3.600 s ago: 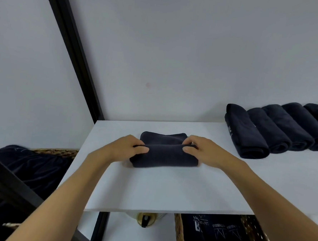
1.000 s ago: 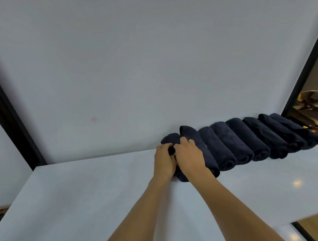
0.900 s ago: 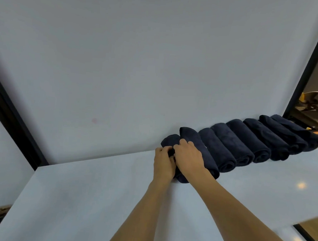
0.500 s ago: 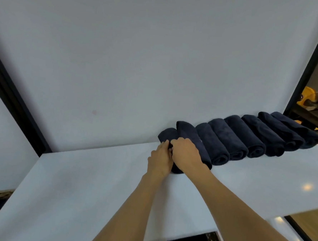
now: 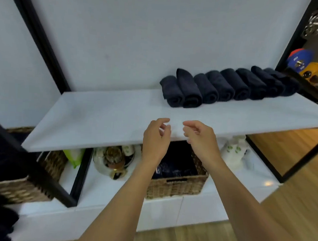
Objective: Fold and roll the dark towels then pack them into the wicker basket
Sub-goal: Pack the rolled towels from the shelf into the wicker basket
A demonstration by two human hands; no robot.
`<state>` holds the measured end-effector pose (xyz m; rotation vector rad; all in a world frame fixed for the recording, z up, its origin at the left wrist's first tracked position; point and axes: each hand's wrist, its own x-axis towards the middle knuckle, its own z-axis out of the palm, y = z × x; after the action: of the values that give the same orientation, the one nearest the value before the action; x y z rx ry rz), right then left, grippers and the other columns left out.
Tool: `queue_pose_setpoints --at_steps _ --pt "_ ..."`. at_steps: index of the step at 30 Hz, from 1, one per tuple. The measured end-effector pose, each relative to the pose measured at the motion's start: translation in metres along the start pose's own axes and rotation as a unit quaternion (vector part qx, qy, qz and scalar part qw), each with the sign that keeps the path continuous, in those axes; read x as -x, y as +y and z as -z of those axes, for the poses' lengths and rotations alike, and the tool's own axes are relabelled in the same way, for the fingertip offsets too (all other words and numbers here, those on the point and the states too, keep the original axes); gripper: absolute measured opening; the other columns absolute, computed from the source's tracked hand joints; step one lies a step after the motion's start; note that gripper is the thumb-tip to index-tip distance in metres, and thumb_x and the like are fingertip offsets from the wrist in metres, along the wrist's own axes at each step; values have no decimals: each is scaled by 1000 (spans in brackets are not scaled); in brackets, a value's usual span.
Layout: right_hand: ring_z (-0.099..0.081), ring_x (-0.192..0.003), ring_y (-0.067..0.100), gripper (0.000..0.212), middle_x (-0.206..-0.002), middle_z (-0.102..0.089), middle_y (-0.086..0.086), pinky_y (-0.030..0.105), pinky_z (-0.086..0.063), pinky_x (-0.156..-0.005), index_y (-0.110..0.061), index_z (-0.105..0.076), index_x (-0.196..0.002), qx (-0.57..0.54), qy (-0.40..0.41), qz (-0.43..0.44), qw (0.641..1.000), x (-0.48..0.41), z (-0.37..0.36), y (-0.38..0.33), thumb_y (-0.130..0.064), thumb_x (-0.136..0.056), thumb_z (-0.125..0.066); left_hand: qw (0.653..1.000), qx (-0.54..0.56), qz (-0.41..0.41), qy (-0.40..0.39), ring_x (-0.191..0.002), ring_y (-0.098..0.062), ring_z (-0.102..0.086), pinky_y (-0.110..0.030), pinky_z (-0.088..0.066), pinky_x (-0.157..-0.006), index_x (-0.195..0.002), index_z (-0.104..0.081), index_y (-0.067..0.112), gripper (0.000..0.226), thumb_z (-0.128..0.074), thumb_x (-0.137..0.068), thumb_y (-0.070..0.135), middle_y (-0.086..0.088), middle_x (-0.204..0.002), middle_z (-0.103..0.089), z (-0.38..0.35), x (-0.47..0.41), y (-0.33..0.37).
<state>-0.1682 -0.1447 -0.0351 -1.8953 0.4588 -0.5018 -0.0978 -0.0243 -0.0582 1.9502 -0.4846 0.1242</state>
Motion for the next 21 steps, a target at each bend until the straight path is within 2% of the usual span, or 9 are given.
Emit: queue_pose_setpoints --at_steps 3,4,7,9,11,12,14,17,21 --pt "-66 -90 7 15 -98 -69 -7 29 -54 -84 -23 -67 -105 -22 -27 -74 997 52 2 35 -25 -96 -55 999 32 42 -3 -76 -4 -57 -12 -45 -67 -111 -66 23 19 -53 -97 25 6 -89 -64 -2 63 -27" --pt "-65 -86 8 14 -96 -69 -6 29 -54 -82 -22 -67 -102 -22 -35 -105 994 62 4 48 -25 -96 -55 997 17 69 -12 -78 -5 -58 -13 -45 -68 -111 -66 22 19 -53 -97 24 4 -91 -65 -5 78 -38" --pt "-55 -73 18 19 -83 -62 4 35 -47 -69 -4 -67 -93 7 -55 -186 981 68 11 92 -17 -94 -52 983 -67 163 -47 -97 -16 -61 -24 -46 -79 -116 -64 18 23 -51 -98 23 -3 -107 -66 -16 97 -74" --pt "-61 -81 21 17 -93 -65 4 37 -51 -76 -9 -68 -92 42 -59 -217 973 55 16 121 -15 -93 -52 968 -94 227 -49 -104 -22 -61 -29 -45 -84 -122 -62 15 28 -50 -97 21 -7 -115 -65 -22 91 -98" --pt "-64 -100 26 18 -110 -66 6 42 -53 -91 -13 -67 -106 82 -49 -236 967 35 18 149 -21 -93 -56 955 -120 269 -46 -111 -29 -58 -35 -46 -91 -126 -58 13 33 -51 -95 22 -13 -123 -61 -29 76 -119" --pt "-63 -104 29 24 -113 -66 9 44 -51 -94 -12 -63 -113 111 -40 -240 964 23 17 162 -24 -93 -58 948 -138 283 -46 -113 -33 -57 -40 -48 -95 -128 -55 12 35 -51 -94 23 -15 -127 -57 -33 66 -130" --pt "-61 -107 33 37 -118 -63 15 42 -49 -95 -9 -55 -124 175 -26 -232 956 -4 15 184 -28 -93 -61 931 -178 313 -50 -117 -38 -53 -48 -46 -98 -132 -48 10 42 -52 -93 23 -18 -136 -45 -43 46 -147" --pt "-55 -116 35 50 -131 -52 17 39 -43 -96 -6 -46 -134 243 -34 -219 944 -42 9 211 -29 -92 -63 910 -234 334 -73 -122 -39 -48 -46 -44 -96 -133 -44 7 43 -51 -92 17 -19 -139 -42 -55 19 -172" --pt "-58 -107 33 38 -114 -60 14 40 -48 -89 -5 -50 -123 272 -74 -223 933 -80 -4 236 -21 -90 -63 880 -322 340 -81 -122 -37 -52 -44 -47 -87 -133 -43 8 42 -55 -93 13 -18 -134 -52 -60 0 -196"
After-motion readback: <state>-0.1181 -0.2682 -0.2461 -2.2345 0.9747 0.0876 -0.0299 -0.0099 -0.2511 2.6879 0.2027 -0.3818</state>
